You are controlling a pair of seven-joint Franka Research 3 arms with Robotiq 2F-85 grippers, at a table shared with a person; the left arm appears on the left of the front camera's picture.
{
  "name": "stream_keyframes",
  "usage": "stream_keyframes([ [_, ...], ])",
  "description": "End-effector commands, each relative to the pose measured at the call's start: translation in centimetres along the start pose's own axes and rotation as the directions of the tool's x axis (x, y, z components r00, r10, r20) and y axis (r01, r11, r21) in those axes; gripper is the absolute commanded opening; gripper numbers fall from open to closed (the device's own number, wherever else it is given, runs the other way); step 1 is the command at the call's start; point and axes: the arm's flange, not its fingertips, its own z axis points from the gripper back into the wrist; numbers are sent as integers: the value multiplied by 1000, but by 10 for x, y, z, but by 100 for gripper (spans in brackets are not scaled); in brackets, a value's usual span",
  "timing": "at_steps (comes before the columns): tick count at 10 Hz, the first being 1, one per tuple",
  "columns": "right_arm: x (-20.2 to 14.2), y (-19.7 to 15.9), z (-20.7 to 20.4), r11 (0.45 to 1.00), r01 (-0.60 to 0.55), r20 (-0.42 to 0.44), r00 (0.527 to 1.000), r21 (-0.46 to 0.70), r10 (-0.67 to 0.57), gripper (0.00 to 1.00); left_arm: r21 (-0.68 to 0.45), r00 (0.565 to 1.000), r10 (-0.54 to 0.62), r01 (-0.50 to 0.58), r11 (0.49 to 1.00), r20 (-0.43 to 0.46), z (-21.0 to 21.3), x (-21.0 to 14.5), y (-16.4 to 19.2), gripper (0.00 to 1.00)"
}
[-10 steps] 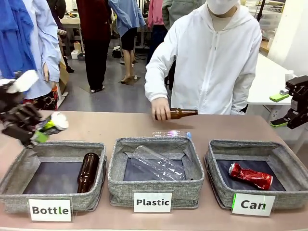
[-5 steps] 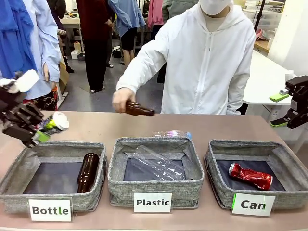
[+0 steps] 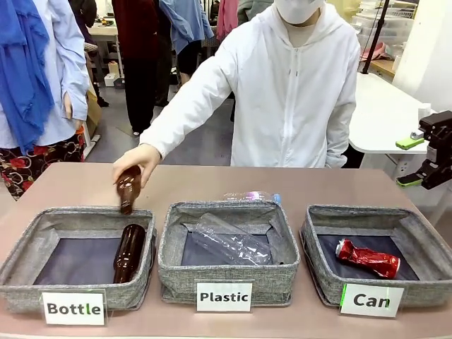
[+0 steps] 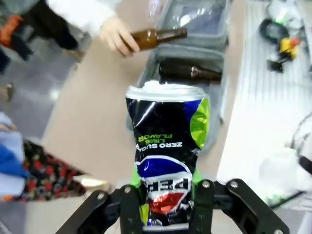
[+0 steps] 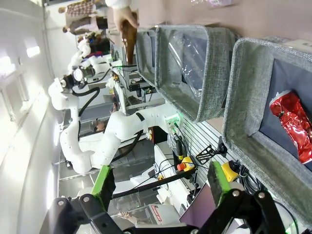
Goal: Sort the can waste into the basket.
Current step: Pick up the can waste from the table and place it in the right Fabric basket.
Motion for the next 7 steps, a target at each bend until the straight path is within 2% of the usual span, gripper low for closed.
stream_keyframes([
  [1, -1, 0, 1, 1000, -20, -1, 1000, -7, 20, 100, 7, 993, 99, -100, 995, 56, 12, -42, -6, 38],
  [2, -1, 0, 1, 1000, -20, -1, 1000, -7, 20, 100, 23, 981, 179, -181, 983, 75, 19, -67, -16, 38],
  [3, -1, 0, 1, 1000, -20, -1, 1000, -7, 20, 100, 23, 981, 150, -154, 988, 123, 23, -82, -34, 38],
  [4, -1, 0, 1, 1000, -20, -1, 1000, -7, 20, 100, 32, 978, 169, -174, 984, 123, 22, -89, -40, 38],
  [7, -1, 0, 1, 1000, -20, -1, 1000, -7, 20, 100, 25, 983, 161, -163, 986, 89, 20, -82, -38, 38],
])
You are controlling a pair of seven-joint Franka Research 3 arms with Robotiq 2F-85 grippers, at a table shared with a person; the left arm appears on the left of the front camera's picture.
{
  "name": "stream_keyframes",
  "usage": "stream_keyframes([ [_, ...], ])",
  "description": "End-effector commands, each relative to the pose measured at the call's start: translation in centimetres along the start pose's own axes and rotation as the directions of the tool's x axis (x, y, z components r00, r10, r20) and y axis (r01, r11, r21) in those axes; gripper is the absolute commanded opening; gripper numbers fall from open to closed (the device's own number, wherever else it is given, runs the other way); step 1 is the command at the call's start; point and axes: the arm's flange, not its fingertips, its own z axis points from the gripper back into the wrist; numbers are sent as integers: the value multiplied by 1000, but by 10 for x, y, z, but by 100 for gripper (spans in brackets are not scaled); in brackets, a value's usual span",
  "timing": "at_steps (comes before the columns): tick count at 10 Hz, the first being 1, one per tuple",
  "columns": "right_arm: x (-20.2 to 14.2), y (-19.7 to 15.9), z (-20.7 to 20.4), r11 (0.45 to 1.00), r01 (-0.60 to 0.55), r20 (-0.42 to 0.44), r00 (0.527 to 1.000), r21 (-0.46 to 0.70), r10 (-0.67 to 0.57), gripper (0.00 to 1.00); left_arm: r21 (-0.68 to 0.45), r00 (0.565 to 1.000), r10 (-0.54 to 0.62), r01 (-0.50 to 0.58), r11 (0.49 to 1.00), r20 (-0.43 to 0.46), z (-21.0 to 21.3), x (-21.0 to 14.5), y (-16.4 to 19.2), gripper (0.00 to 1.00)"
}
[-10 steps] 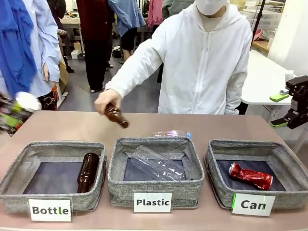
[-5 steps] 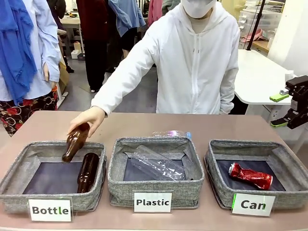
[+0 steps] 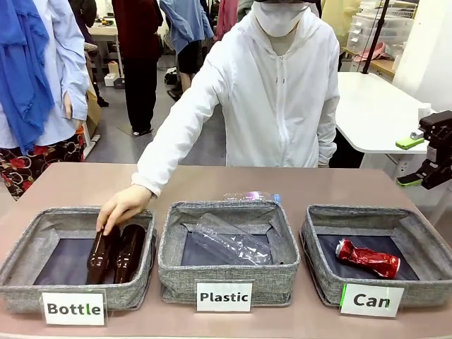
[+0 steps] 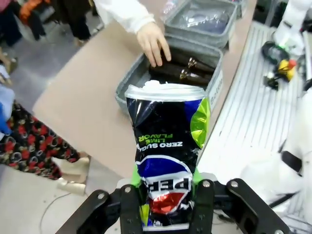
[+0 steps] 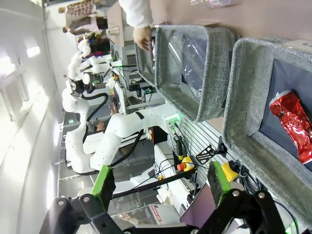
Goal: Sort the can waste into the basket.
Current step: Pick up the can waste from the table and place it in the right Fabric basket.
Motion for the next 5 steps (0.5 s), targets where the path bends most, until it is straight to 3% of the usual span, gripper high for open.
stream_keyframes([
  [1, -1, 0, 2, 1000, -20, -1, 1000, -7, 20, 100, -19, 999, -37, 37, 999, -27, -5, 15, -2, 38],
  [3, -1, 0, 2, 1000, -20, -1, 1000, -7, 20, 100, -76, 998, -28, 25, 997, -51, -21, 39, 3, 38],
  [5, -1, 0, 2, 1000, -20, -1, 1000, -7, 20, 100, -152, 988, -78, 57, 987, -132, -68, 99, 4, 38],
])
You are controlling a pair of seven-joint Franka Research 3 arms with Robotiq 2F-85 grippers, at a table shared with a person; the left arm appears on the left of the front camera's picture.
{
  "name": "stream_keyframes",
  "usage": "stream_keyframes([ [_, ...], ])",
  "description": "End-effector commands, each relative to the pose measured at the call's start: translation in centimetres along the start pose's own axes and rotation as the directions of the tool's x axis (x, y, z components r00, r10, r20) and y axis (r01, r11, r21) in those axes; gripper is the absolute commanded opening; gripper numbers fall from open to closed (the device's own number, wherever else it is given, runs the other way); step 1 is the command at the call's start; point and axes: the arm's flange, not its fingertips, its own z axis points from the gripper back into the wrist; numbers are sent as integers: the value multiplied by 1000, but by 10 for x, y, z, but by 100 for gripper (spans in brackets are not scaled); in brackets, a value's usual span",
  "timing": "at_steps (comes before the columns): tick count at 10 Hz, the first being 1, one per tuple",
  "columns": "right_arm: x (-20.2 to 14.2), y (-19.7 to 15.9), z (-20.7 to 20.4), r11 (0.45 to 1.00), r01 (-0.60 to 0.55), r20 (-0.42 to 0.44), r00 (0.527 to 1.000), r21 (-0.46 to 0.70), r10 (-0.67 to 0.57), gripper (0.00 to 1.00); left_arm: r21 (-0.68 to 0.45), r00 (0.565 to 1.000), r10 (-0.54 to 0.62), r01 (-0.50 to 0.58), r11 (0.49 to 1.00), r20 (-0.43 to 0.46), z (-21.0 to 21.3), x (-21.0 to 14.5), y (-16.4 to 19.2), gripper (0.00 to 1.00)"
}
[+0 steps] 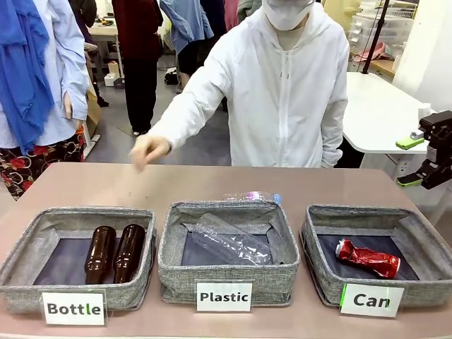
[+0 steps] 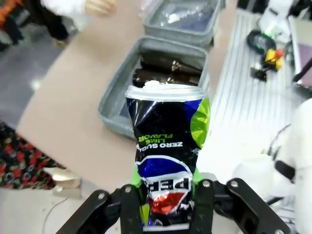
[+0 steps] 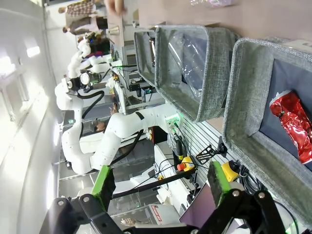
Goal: Sort the can waste into the basket.
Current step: Pick up the can waste from the table and place it in the right Fabric basket.
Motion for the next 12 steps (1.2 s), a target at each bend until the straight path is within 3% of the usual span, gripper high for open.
stream_keyframes([
  [1, -2, 0, 2, 1000, -20, -1, 1000, -7, 20, 100, -69, 987, -45, 34, 997, -156, -52, 76, 11, 38],
  [3, -2, 0, 2, 1000, -20, -1, 1000, -7, 20, 100, -90, 942, -102, 77, 993, -320, -121, 145, 24, 38],
  [5, 0, 0, 0, 1000, 0, 0, 1000, 0, 0, 100, -112, 910, -227, 201, 973, -348, -212, 229, 29, 38],
  [8, -66, 32, 56, 988, 34, -89, 995, -153, -48, 100, -184, 853, -470, 437, 881, -227, -327, 363, 2, 38],
  [10, -106, 24, 96, 973, 66, 31, 998, -220, -61, 100, -229, 811, -574, 541, 809, -114, -401, 445, -38, 38],
  [12, -134, 1, 129, 954, 187, 274, 954, -237, -119, 100, -254, 759, -649, 619, 743, -51, -466, 507, -99, 38],
])
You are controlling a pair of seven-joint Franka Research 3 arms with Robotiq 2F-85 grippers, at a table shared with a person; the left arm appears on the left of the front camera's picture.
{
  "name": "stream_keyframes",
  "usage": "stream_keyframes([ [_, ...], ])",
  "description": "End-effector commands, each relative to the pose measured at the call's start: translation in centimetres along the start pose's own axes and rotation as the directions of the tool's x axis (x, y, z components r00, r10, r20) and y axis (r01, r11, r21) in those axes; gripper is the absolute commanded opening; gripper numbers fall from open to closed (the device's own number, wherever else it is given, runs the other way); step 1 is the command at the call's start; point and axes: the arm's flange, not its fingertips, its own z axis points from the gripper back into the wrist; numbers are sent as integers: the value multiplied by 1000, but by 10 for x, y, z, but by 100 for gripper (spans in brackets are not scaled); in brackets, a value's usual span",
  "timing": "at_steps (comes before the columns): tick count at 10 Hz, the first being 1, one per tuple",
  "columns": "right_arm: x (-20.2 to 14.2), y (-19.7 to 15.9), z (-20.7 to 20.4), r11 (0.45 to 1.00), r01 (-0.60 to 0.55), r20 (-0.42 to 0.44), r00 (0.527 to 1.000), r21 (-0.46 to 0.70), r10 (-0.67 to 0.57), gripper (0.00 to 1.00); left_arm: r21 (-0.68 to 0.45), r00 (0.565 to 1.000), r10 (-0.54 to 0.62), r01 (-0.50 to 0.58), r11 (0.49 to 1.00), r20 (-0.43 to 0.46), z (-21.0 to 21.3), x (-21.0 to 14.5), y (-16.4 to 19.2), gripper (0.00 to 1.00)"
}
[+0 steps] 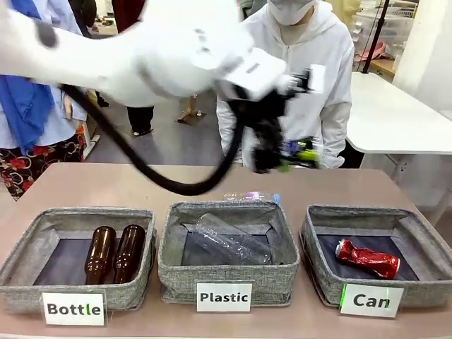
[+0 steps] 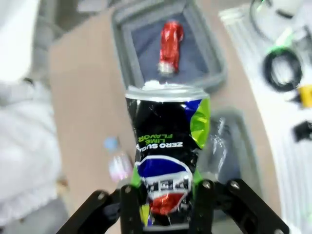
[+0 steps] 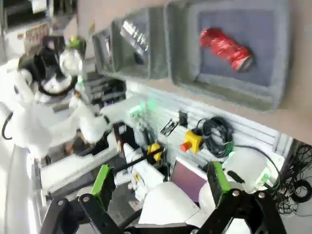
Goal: Sort the can waste into the basket.
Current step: Pick up the can waste from the table and place it in the right Fabric basket.
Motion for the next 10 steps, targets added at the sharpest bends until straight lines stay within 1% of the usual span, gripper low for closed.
stream_keyframes([
  [1, -6, -29, 5, 996, 86, 137, 986, 40, -90, 100, -25, 995, -93, 94, 995, 21, -37, 64, 6, 38],
  [2, -17, -48, 9, 993, 117, 184, 976, 11, -117, 100, 9, 993, -106, 106, 994, 47, -59, 104, 0, 38],
  [3, -34, -63, 13, 993, 116, 190, 975, -7, -113, 100, 2, 990, -126, 126, 992, 68, -84, 132, -9, 38],
  [4, -54, -75, 20, 993, 118, 217, 970, -9, -113, 100, 0, 988, -147, 147, 989, 55, -112, 150, -17, 38],
  [5, -76, -83, 25, 996, 86, 229, 970, 13, -86, 100, -13, 987, -153, 153, 988, 40, -138, 162, -21, 38],
  [6, -92, -89, 22, 998, 34, 218, 975, 43, -43, 100, -7, 988, -150, 150, 989, 36, -155, 167, -26, 38],
  [7, -53, -82, 27, 991, 130, 217, 967, 20, -132, 100, 18, 989, -148, 147, 989, 13, -164, 170, -27, 38],
  [9, -53, -82, 27, 991, 130, 217, 967, 20, -132, 100, 20, 989, -148, 148, 989, -13, -170, 171, -27, 38],
  [10, -53, -82, 27, 991, 130, 217, 967, 20, -132, 100, 19, 987, -160, 161, 987, -27, -168, 169, -27, 42],
])
